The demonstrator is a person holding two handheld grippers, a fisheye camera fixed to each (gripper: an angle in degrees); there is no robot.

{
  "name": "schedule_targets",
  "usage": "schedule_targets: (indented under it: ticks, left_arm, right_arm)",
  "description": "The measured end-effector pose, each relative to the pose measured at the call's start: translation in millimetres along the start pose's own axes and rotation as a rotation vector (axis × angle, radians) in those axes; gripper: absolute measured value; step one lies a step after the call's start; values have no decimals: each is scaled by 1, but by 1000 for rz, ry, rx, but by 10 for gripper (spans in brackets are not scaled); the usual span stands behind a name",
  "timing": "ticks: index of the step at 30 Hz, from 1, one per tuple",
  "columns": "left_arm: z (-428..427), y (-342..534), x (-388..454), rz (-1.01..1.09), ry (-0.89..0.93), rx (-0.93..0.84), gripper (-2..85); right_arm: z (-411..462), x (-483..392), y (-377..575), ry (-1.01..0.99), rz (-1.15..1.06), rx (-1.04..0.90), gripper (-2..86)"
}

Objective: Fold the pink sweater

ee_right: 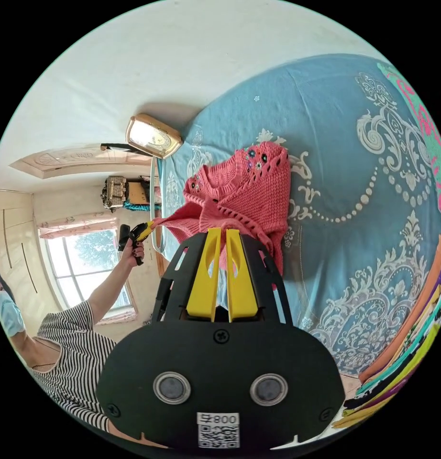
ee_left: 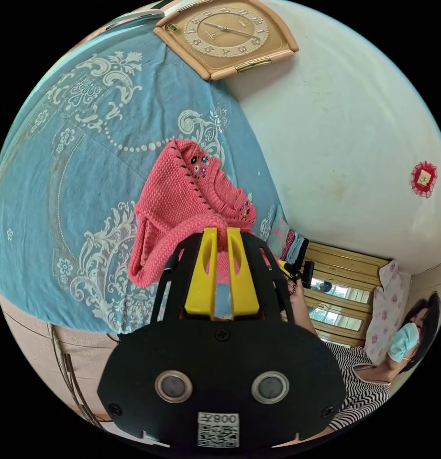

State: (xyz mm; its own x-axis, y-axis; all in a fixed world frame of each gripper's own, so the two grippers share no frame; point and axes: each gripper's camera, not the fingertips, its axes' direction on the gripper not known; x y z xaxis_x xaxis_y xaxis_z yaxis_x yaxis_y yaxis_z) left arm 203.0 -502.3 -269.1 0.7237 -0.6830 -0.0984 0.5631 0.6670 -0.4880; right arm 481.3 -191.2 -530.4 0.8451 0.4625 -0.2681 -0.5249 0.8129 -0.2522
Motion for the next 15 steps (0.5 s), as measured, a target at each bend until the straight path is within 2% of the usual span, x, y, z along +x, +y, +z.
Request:
schedule_targets:
  ticks: [5, 15]
  left_arm:
    - [29, -62, -13, 42, 17, 19, 33]
    - [58, -119, -32, 92, 64, 61, 38]
  right_arm:
    - [15, -11, -68, 31, -24, 20, 16]
    - [23, -60, -143, 21, -109, 46, 16]
